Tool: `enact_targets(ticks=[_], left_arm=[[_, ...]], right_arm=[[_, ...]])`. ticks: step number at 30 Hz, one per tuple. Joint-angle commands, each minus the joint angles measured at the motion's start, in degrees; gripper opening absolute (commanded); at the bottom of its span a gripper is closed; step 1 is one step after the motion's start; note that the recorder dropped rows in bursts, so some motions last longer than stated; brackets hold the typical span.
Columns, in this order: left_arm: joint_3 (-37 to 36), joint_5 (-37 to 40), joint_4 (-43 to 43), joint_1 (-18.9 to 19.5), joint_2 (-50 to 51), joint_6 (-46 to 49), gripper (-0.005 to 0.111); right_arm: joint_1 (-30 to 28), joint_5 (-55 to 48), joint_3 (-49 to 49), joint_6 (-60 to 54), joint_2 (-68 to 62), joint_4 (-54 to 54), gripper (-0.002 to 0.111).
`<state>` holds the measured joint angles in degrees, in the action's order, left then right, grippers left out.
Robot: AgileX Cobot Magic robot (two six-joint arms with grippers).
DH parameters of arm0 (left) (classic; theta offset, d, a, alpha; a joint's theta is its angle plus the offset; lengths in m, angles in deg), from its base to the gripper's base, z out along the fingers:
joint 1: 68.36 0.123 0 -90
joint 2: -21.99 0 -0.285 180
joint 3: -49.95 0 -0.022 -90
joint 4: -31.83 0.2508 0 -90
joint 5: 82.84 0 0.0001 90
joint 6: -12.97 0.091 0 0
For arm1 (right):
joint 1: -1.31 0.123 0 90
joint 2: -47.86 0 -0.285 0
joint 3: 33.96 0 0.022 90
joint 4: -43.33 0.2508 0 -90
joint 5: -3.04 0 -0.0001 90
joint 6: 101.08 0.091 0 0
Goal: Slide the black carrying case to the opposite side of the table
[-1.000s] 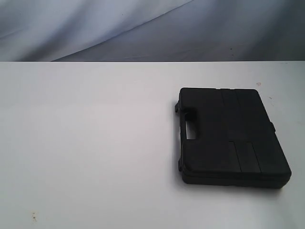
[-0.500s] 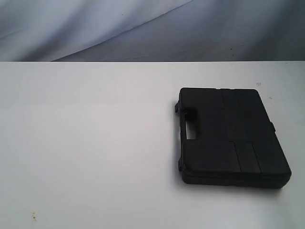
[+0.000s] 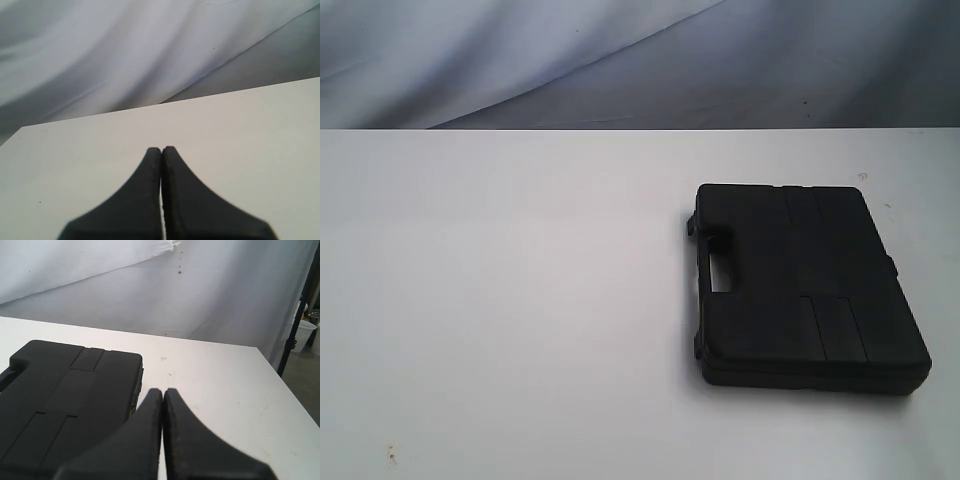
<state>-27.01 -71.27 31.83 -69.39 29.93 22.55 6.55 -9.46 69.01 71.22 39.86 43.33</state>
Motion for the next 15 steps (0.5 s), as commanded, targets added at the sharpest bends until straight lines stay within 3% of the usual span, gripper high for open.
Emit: enact_targets(ticks=[1, 9, 15], left_arm=[[-0.26, -0.78, -0.55, 0.17, -0.15, -0.6, 0.0], [-0.26, -0.78, -0.55, 0.17, -0.15, -0.6, 0.0], [-0.26, -0.78, -0.55, 0.17, -0.15, -0.6, 0.0]], right_arm=[[-0.3, -0.23, -0.19, -0.37, 0.21, -0.34, 0.0], [-0.3, 6.02, -0.19, 0.83, 0.21, 1.5, 0.0], [-0.3, 17.54, -0.19, 3.84, 0.21, 24.61, 0.0]])
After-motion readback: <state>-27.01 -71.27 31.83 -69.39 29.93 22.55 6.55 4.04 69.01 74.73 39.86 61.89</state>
